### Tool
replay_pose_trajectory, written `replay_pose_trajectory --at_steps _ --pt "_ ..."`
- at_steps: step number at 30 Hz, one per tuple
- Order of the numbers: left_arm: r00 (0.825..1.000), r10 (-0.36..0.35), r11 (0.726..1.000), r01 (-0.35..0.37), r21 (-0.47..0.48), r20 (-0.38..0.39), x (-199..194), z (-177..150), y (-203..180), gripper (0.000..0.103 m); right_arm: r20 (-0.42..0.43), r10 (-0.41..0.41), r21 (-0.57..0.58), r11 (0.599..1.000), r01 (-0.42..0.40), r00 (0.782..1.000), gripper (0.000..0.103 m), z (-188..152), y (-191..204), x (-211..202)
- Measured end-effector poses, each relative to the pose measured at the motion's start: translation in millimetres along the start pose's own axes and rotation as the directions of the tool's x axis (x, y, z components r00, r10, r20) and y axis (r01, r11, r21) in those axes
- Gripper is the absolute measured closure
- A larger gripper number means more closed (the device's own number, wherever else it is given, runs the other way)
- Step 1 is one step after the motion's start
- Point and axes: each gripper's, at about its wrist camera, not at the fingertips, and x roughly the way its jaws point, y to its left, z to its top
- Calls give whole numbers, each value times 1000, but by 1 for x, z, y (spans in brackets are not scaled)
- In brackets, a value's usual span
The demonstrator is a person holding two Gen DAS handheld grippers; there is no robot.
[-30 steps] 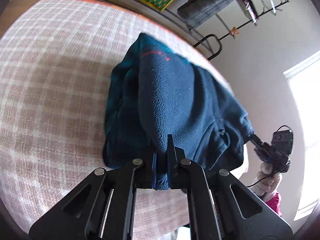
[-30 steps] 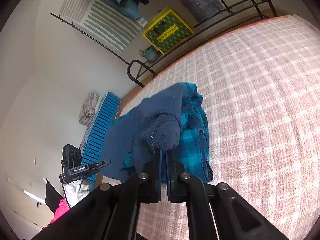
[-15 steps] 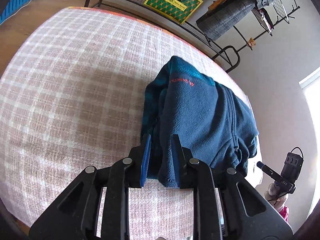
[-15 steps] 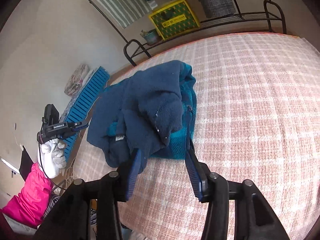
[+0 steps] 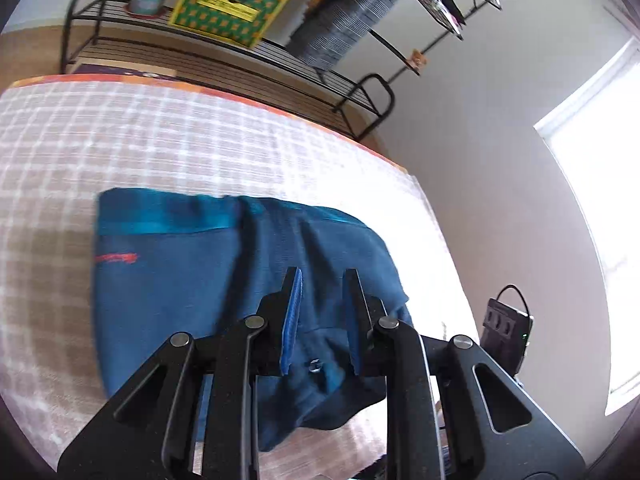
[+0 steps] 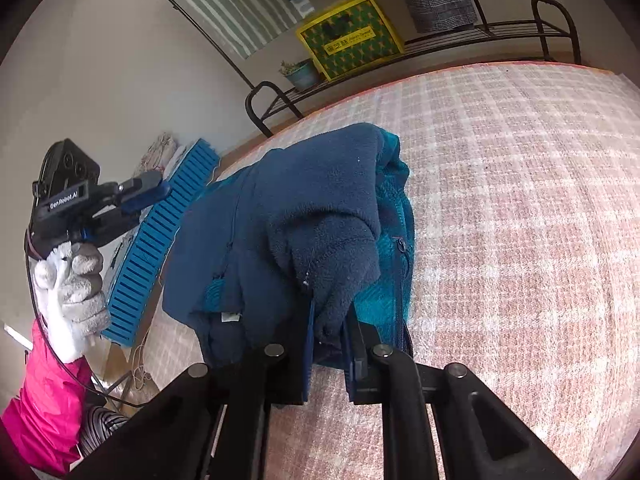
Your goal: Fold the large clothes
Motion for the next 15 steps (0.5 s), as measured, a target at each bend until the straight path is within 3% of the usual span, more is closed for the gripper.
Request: replay_pose_trajectory --at_steps 4,6,7,8,9,11,13,15 --pt "994 -42 998 47 46 -104 69 13 -46 84 -3 0 -5 1000 0 1000 91 0 -3 -1" --pt "988 -46 996 57 72 -146 99 15 -63 84 -5 3 -17 1000 -3 1000 84 3 -3 -2" --pt "985 -35 994 51 93 -166 113 16 -71 84 -10 3 -16 1000 -3 1000 66 4 -4 -3" --pt "982 -23 993 44 107 -187 125 17 -75 84 -5 -4 -9 1000 4 1000 56 5 -6 -5" --pt "979 -8 993 32 117 -205 136 16 -78 84 11 -11 -1 1000 11 1000 54 6 -9 -7" --pt "976 16 992 12 124 -218 150 17 -78 84 13 9 22 1000 -9 1000 62 10 -18 -7" --pt "977 11 995 10 96 -215 155 20 -72 84 -8 35 35 999 -35 999 87 12 -23 -3" --pt "979 29 996 -11 87 -202 157 19 -66 84 -15 30 14 999 -30 999 98 12 -22 -1"
